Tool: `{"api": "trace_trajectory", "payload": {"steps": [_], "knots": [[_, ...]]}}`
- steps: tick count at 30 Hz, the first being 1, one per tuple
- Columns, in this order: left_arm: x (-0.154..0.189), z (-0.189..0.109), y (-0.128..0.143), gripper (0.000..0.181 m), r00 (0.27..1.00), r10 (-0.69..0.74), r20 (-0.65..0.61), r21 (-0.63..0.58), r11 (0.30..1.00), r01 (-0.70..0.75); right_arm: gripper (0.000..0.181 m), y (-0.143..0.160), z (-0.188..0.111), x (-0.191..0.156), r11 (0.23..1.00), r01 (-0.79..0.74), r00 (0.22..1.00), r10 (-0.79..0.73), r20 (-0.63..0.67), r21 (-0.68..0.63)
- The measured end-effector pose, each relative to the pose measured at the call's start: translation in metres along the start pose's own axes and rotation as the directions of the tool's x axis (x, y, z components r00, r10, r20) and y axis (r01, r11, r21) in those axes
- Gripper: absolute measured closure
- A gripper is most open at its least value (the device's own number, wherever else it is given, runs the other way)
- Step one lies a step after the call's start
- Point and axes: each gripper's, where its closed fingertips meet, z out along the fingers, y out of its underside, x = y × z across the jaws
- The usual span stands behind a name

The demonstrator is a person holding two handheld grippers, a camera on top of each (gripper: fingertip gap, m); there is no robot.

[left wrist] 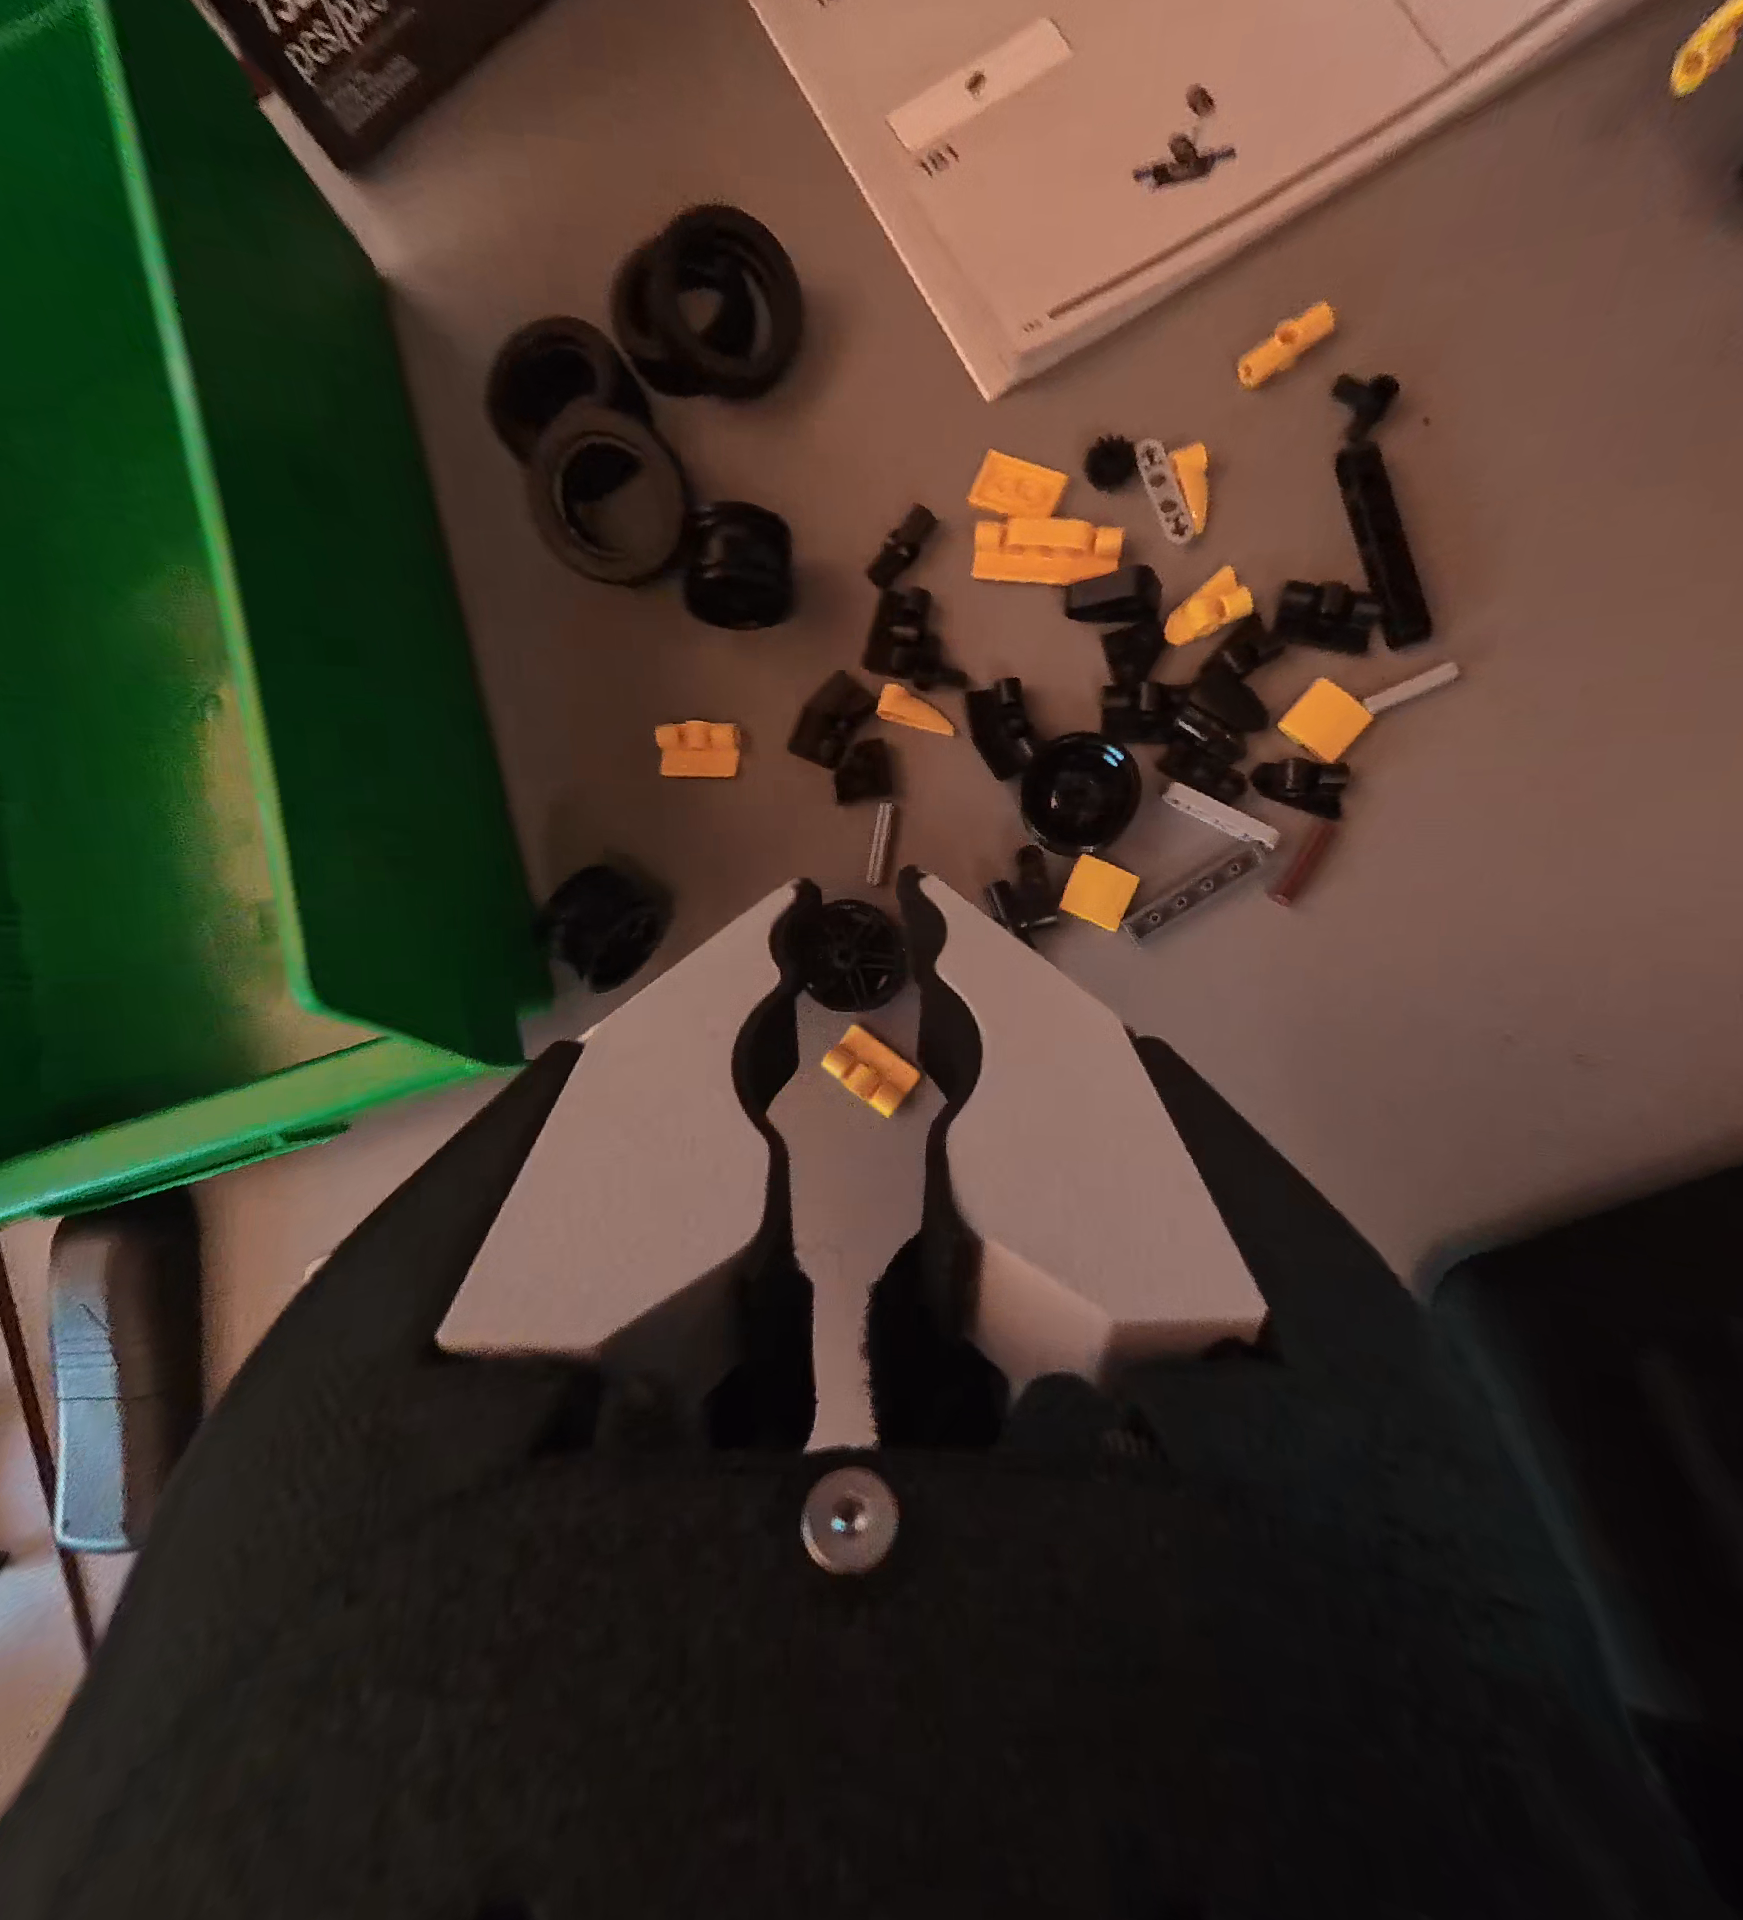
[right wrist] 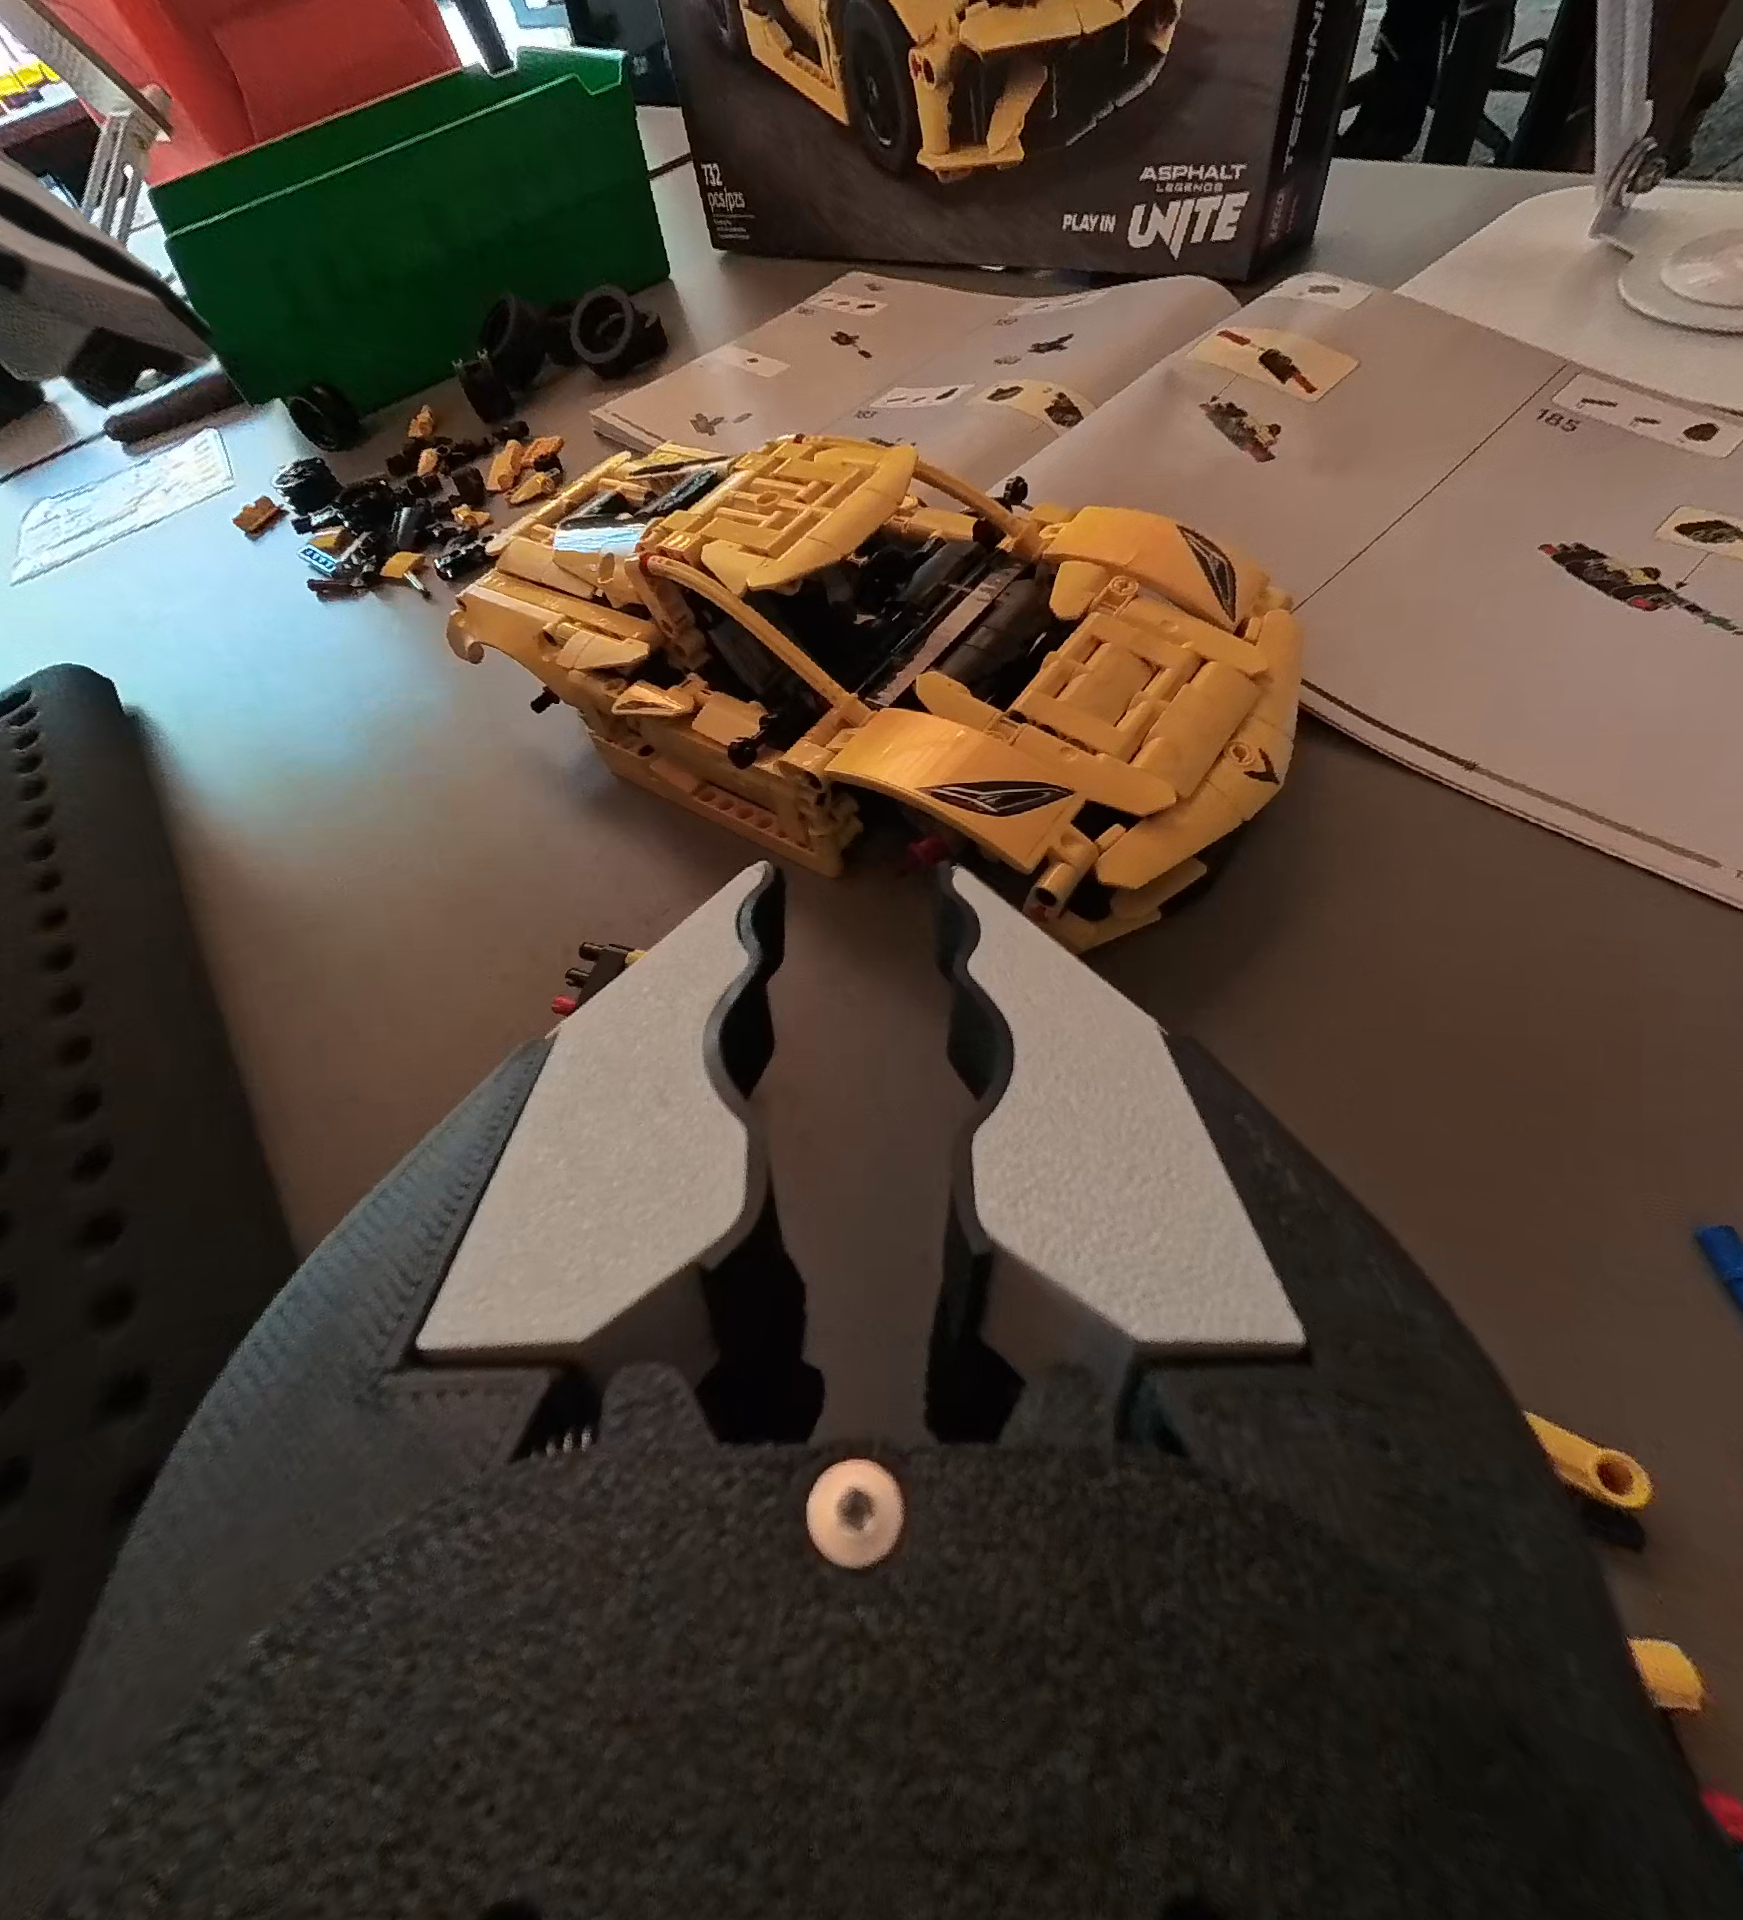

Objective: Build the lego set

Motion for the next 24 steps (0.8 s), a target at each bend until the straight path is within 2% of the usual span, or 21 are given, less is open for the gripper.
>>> {"api": "trace_trajectory", "payload": {"steps": [2,4,8,10,12,14,17,20,24], "knots": [[0.004,-0.005,-0.008,0.165,0.999,-0.037,-0.022,0.040,0.999,0.038,0.152,-0.007,-0.006,0.002,0.999,-0.002,1.000,0.002,-0.006,0.036],[0.012,-0.007,-0.018,0.165,0.997,-0.068,-0.031,0.082,0.994,0.070,0.150,-0.020,-0.024,0.013,0.995,-0.024,0.999,0.027,-0.027,0.094],[0.042,-0.007,-0.045,0.165,0.989,-0.131,-0.072,0.190,0.971,0.143,0.150,-0.038,-0.100,0.070,0.961,-0.139,0.965,0.186,-0.186,0.238],[0.059,0.000,-0.055,0.165,0.985,-0.156,-0.078,0.197,0.966,0.168,0.148,-0.041,-0.144,0.094,0.931,-0.132,0.929,0.236,-0.284,0.341],[0.081,0.008,-0.068,0.165,0.987,-0.124,-0.098,0.202,0.969,0.142,0.154,-0.033,-0.180,0.113,0.911,-0.076,0.884,0.249,-0.396,0.404],[0.106,0.015,-0.083,0.165,0.989,-0.065,-0.131,0.213,0.973,0.092,0.161,-0.020,-0.201,0.116,0.904,-0.096,0.874,0.277,-0.400,0.417],[0.141,0.020,-0.105,0.165,0.983,-0.001,-0.182,0.239,0.970,0.045,0.154,0.000,-0.215,0.118,0.904,-0.142,0.854,0.319,-0.412,0.404],[0.168,0.021,-0.128,0.165,0.972,0.039,-0.232,0.274,0.961,0.027,0.152,0.029,-0.210,0.115,0.929,-0.229,0.838,0.340,-0.427,0.290],[0.196,0.020,-0.158,0.165,0.952,0.086,-0.294,0.288,0.957,0.002,0.153,0.030,-0.199,0.101,0.956,-0.200,0.872,0.273,-0.406,0.214]]}}
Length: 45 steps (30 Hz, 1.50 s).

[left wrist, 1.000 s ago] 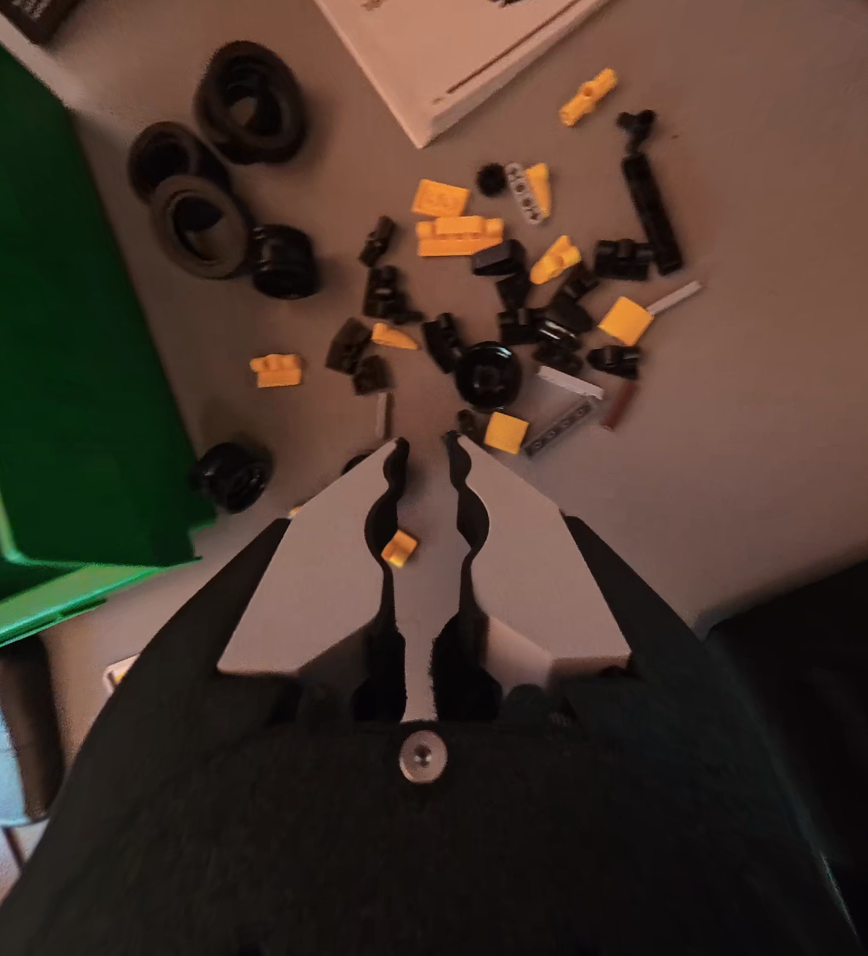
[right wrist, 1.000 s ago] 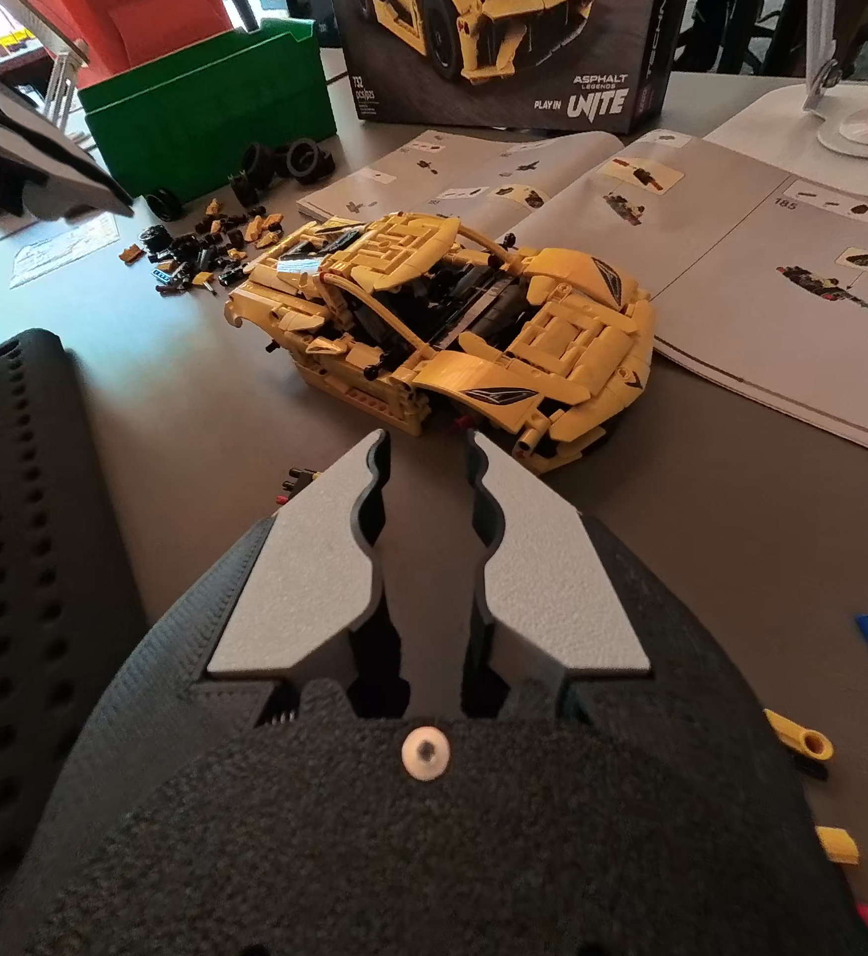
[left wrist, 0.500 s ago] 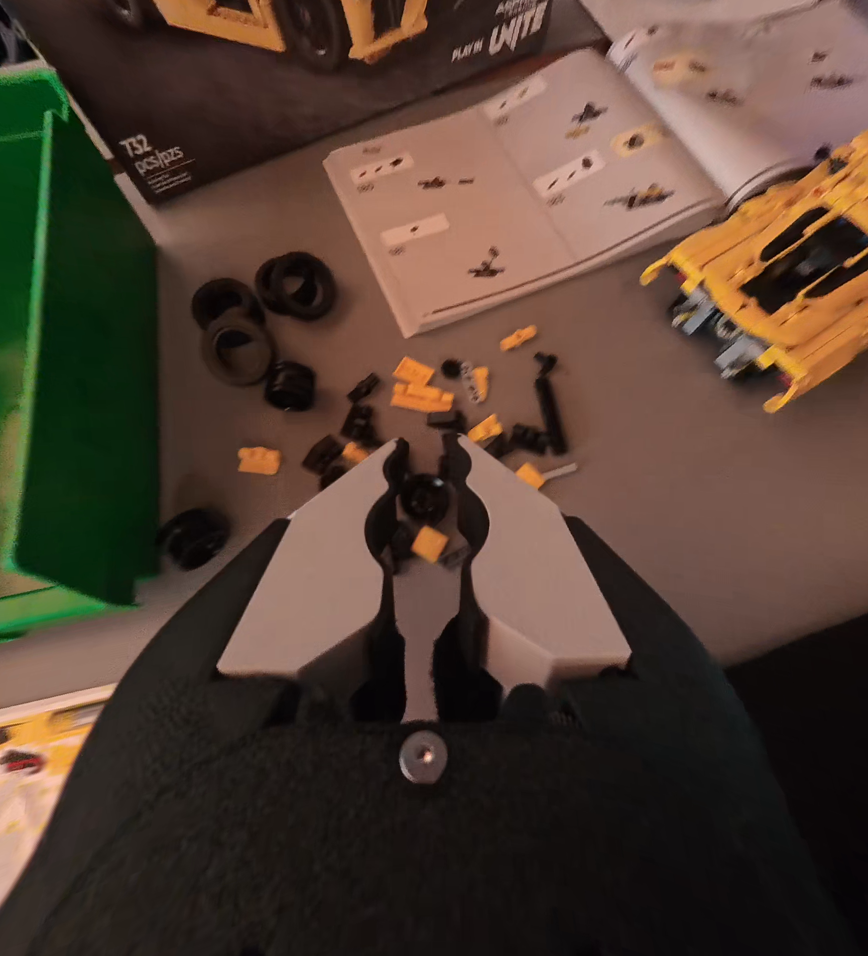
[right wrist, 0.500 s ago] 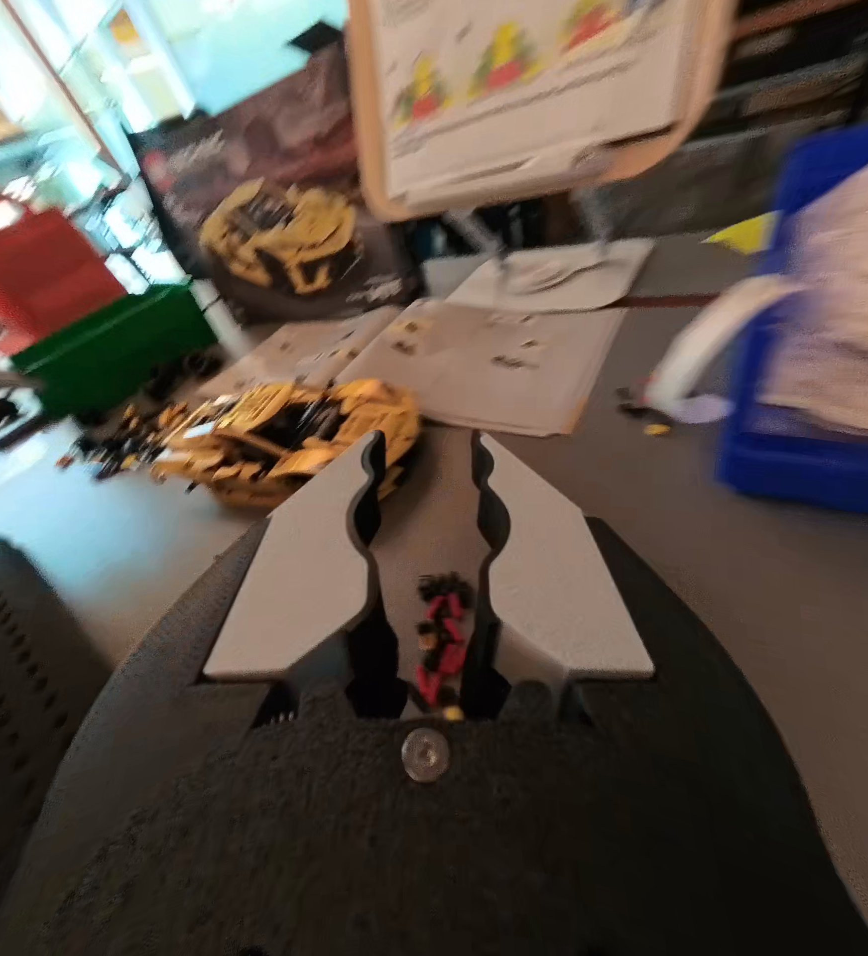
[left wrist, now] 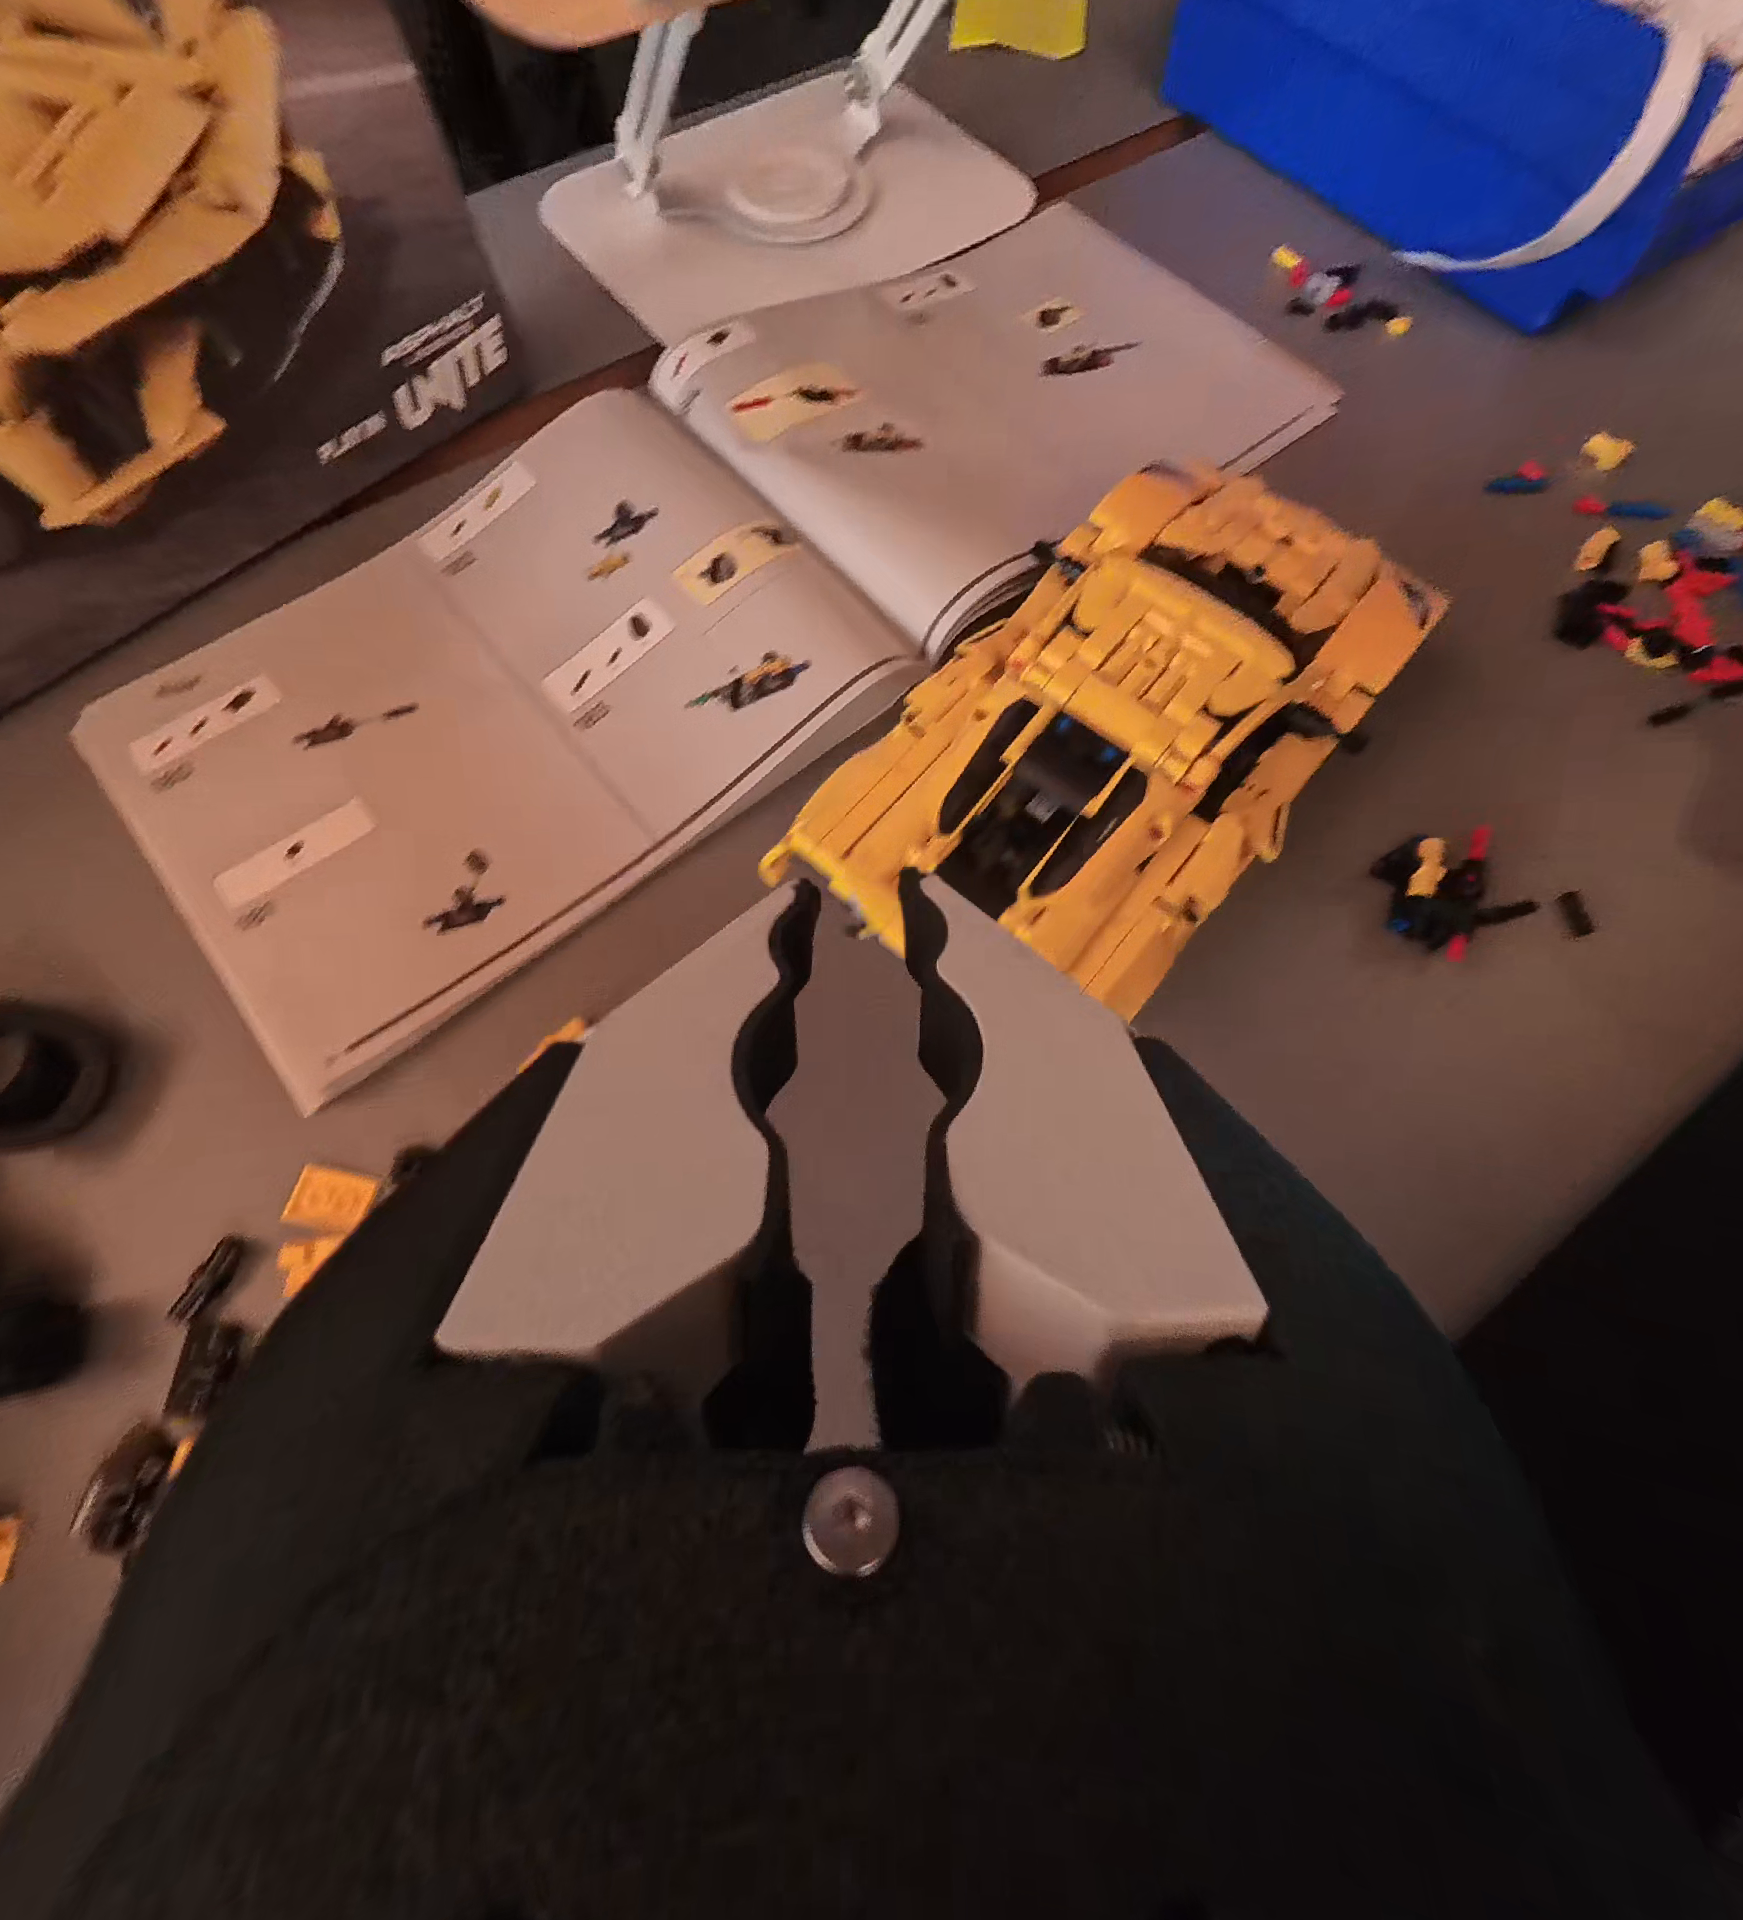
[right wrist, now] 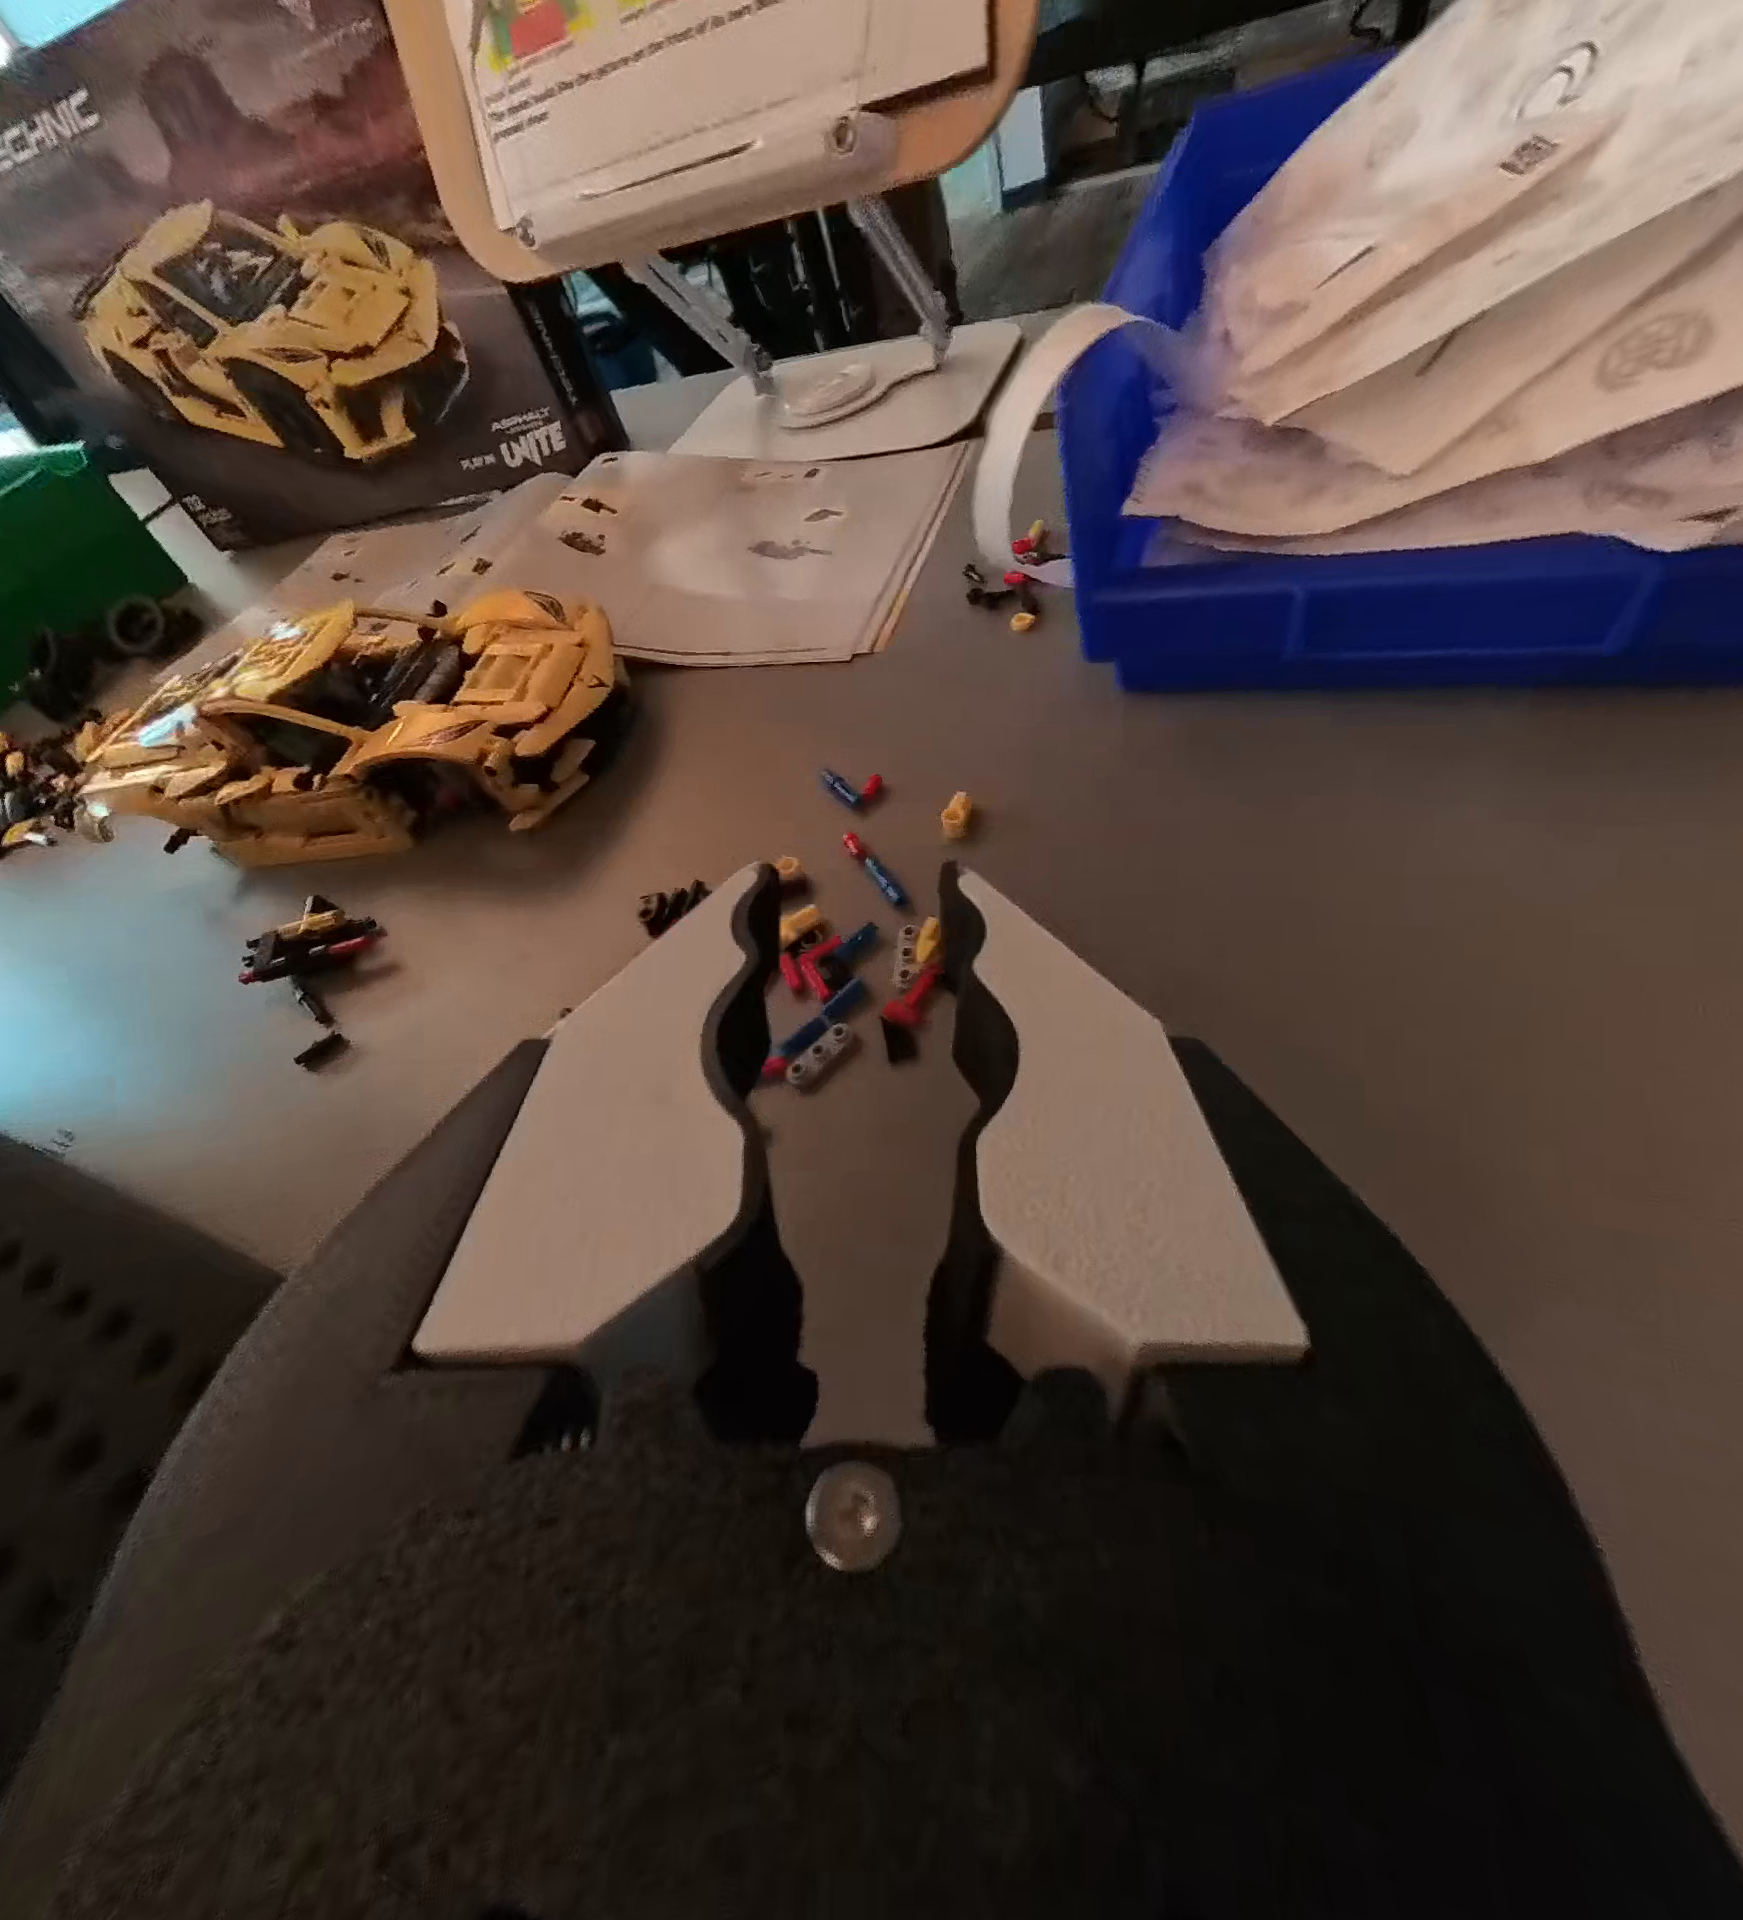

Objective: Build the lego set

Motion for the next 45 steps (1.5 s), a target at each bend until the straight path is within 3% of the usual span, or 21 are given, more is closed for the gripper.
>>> {"api": "trace_trajectory", "payload": {"steps": [5,11,14,17,20,24,29,33,37,40,45], "knots": [[0.026,0.033,-0.049,0.165,0.995,0.043,-0.089,-0.035,0.998,-0.046,0.152,0.000,0.026,-0.039,0.997,0.042,0.997,-0.037,0.071,-0.065],[0.055,0.110,-0.107,0.164,0.983,0.107,-0.150,-0.077,0.990,-0.119,0.152,0.014,0.082,-0.090,0.997,0.055,0.983,-0.044,0.178,-0.057],[0.077,0.145,-0.126,0.164,0.973,0.104,-0.204,-0.073,0.990,-0.121,0.151,0.020,0.089,-0.105,0.990,0.120,0.960,-0.097,0.262,-0.071],[0.088,0.169,-0.132,0.164,0.968,0.099,-0.231,-0.065,0.991,-0.117,0.155,0.012,0.088,-0.103,0.987,0.160,0.956,-0.152,0.253,-0.011],[0.081,0.184,-0.120,0.164,0.972,0.116,-0.205,-0.123,0.982,-0.143,0.156,0.009,0.089,-0.110,0.989,0.148,0.942,-0.144,0.305,0.009],[0.070,0.188,-0.118,0.164,0.975,0.068,-0.213,-0.109,0.990,-0.092,0.156,0.014,0.091,-0.121,0.990,0.136,0.916,-0.117,0.384,-0.023],[0.060,0.184,-0.119,0.164,0.971,0.022,-0.238,-0.099,0.994,-0.047,0.157,0.015,0.092,-0.120,0.991,0.131,0.915,-0.112,0.388,-0.025],[0.053,0.160,-0.128,0.164,0.961,-0.027,-0.276,-0.058,0.998,0.012,0.157,0.011,0.089,-0.120,0.993,0.117,0.913,-0.105,0.394,-0.006],[0.021,0.096,-0.125,0.164,0.970,-0.067,-0.233,0.044,0.996,0.079,0.159,0.011,0.089,-0.120,0.994,0.109,0.913,-0.097,0.395,-0.009],[-0.040,0.028,-0.078,0.164,0.994,-0.103,-0.029,0.081,0.991,0.105,0.159,0.012,0.089,-0.118,0.993,0.121,0.919,-0.110,0.380,-0.007],[-0.142,-0.104,0.059,0.161,0.913,-0.268,0.308,0.045,0.963,0.267,0.160,0.007,0.088,-0.116,0.990,0.142,0.927,-0.142,0.348,0.024]]}}
